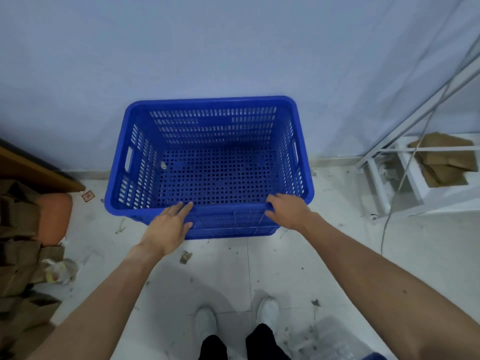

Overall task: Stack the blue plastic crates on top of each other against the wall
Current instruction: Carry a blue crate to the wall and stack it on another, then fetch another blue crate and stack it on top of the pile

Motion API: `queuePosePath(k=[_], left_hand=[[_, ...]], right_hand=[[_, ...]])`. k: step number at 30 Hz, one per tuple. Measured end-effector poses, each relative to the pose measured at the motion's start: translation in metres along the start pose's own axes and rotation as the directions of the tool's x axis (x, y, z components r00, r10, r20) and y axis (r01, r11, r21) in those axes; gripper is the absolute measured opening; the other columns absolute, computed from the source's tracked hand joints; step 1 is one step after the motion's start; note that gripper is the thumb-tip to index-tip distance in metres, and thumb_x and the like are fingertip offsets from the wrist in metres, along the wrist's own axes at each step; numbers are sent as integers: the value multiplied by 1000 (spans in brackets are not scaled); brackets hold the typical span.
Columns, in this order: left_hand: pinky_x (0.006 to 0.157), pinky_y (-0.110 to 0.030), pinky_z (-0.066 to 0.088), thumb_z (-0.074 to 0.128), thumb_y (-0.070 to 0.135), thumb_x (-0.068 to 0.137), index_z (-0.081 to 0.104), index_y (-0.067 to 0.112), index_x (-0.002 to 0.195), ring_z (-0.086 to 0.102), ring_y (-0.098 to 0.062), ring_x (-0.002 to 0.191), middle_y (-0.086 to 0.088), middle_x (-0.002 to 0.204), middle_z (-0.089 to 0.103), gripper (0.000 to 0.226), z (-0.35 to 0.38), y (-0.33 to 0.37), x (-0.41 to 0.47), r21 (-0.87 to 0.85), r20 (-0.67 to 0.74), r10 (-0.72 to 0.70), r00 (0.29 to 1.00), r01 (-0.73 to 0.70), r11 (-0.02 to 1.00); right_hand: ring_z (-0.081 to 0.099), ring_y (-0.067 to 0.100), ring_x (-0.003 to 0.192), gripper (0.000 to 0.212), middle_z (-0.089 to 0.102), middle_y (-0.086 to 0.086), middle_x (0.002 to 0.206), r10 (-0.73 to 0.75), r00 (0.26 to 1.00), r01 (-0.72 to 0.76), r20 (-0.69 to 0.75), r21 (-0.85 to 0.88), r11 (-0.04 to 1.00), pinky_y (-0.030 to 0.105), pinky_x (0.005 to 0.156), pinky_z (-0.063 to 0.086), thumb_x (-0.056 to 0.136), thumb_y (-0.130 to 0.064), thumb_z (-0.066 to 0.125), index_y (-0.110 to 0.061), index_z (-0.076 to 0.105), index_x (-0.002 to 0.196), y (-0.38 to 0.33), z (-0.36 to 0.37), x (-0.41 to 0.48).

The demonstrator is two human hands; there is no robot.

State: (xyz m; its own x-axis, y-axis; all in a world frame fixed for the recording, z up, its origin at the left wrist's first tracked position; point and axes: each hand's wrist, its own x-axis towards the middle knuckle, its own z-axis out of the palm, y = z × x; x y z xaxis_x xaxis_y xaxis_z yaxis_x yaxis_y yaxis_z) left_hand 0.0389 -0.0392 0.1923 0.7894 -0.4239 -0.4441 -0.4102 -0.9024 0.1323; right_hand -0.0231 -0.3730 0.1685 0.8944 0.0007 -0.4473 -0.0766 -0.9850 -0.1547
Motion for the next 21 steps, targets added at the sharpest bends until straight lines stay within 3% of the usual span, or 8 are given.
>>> queuePosePath(k=[3,5,8,13,19,21], left_hand=[[115,-43,35,45,42,101,21,24,158,31,-27,147,-6,163,29,64,-41,29,-16,-32,25,31,999,-30,999],[110,-44,40,46,44,100,27,24,155,42,-29,139,-7,157,40,62,-75,48,-23,-21,15,54,998,-54,998],[98,-45,50,47,49,99,39,21,148,58,-28,122,-8,140,58,56,-123,77,-37,-47,-39,94,995,-96,994],[95,-38,52,48,51,98,47,20,141,63,-20,117,-1,137,62,52,-154,135,-66,-165,-60,205,977,-212,963],[95,-40,50,45,43,101,52,15,137,63,-24,113,-5,130,65,46,-140,216,-114,-188,-2,481,877,-473,861],[88,-36,49,45,40,101,56,14,132,63,-21,105,-3,120,69,42,-128,245,-134,-218,15,556,831,-540,813]], right_hand=[[57,28,108,43,58,6,121,-10,1000,11,-16,76,997,42,84,48,97,-44,44,-20,48,131,-11,-26,-24],[57,28,109,41,57,6,124,17,999,-10,-47,137,991,41,83,48,98,-44,43,-22,49,132,-12,-50,-46],[58,27,108,40,58,5,125,120,987,-89,-106,263,961,39,82,48,98,-45,41,-25,52,131,-11,-78,-88],[59,26,107,42,59,6,127,307,942,-220,-133,447,867,39,86,49,98,-43,43,-25,50,135,-6,-92,-183],[61,28,108,43,61,8,126,622,774,-453,-117,584,673,37,91,47,95,-37,50,-26,50,136,-8,-63,-316],[60,30,109,44,61,8,126,701,709,-532,-80,592,606,39,91,48,94,-37,50,-26,49,136,-11,-46,-361]])
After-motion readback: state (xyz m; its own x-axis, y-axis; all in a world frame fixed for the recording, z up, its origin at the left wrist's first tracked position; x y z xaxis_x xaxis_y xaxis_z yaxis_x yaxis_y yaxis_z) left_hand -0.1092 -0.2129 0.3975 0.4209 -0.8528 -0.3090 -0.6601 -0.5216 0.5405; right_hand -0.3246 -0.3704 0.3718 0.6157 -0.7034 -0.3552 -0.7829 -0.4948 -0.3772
